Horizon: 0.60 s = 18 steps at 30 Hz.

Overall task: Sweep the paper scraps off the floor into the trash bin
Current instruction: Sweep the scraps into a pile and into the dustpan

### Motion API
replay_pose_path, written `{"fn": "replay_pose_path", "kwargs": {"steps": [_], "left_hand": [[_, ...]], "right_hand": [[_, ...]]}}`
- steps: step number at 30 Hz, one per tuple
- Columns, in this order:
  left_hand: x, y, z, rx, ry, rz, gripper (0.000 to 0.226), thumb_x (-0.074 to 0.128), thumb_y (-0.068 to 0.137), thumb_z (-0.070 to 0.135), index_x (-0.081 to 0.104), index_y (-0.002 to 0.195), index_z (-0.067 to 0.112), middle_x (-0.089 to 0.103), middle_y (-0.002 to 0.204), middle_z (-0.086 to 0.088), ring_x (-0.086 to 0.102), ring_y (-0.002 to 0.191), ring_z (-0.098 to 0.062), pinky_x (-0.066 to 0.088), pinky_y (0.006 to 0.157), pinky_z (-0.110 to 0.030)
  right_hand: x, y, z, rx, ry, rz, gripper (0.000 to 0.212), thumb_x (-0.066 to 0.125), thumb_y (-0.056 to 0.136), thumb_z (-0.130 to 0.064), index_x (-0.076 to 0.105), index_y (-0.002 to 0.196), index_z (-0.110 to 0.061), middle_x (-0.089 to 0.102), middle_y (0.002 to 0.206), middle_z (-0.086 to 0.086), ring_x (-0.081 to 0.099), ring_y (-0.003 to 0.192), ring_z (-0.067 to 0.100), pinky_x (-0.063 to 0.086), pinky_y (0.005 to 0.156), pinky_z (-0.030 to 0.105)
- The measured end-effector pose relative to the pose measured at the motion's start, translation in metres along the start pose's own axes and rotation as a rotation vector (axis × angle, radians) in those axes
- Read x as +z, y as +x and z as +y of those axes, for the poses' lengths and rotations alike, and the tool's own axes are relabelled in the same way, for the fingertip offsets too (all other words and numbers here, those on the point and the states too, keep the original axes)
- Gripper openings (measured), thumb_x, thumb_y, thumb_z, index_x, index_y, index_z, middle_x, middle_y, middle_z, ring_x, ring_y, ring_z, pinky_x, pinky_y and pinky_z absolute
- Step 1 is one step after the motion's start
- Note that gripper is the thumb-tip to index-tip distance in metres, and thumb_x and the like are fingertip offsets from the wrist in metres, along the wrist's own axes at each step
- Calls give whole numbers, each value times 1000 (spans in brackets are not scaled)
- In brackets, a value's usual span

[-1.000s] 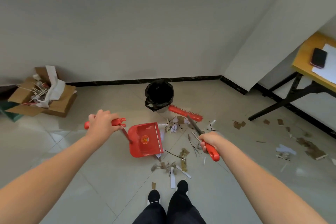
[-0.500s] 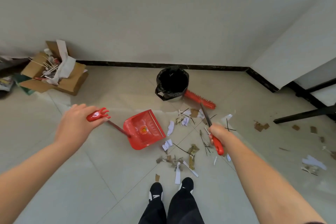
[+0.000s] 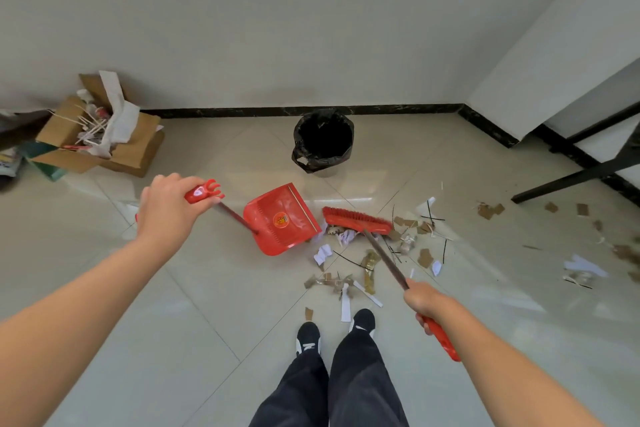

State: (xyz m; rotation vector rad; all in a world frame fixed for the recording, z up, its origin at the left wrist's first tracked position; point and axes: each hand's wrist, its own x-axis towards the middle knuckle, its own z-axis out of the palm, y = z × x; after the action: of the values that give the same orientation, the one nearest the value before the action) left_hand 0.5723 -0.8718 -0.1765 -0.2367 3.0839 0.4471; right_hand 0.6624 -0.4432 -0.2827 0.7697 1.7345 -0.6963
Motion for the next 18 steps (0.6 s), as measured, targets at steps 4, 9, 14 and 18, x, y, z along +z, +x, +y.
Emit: {"fn": "replay_pose_path", "kwargs": {"steps": [4,9,14,18], "left_hand": [[-17,-8,-10,62,50,44,32,76,75,43,73,92,16,56,75,-10,48,80,-34,37,67,-42],[-44,-22,-36,17,81,109,36,72,79,45,71,98,15,59,82,-13,50,85,-36,35,69,-42],[-72,-39,-68,-135,29,137,39,67,82,49,68,99,15,60,83,-13,48,86,-36,38,71,-43],[-87,-68,-81,-231,18,35,32,65,84,50,62,94,19,59,86,-5,51,83,-28,37,62,-36]], "right_hand": [[17,-34,40,23,-20,8,60,26,82,-10,43,137,-29,41,60,6,34,41,15,29,43,17],[28,-85,58,-109,-80,90,72,27,80,-5,38,142,-40,40,55,5,34,37,16,30,38,17],[42,-95,15,-248,-156,149,76,26,81,-2,30,147,-39,43,64,5,34,42,17,29,37,17],[58,-78,-41,-330,-214,131,66,28,84,-1,42,140,-33,44,61,5,37,42,17,33,37,20]]}}
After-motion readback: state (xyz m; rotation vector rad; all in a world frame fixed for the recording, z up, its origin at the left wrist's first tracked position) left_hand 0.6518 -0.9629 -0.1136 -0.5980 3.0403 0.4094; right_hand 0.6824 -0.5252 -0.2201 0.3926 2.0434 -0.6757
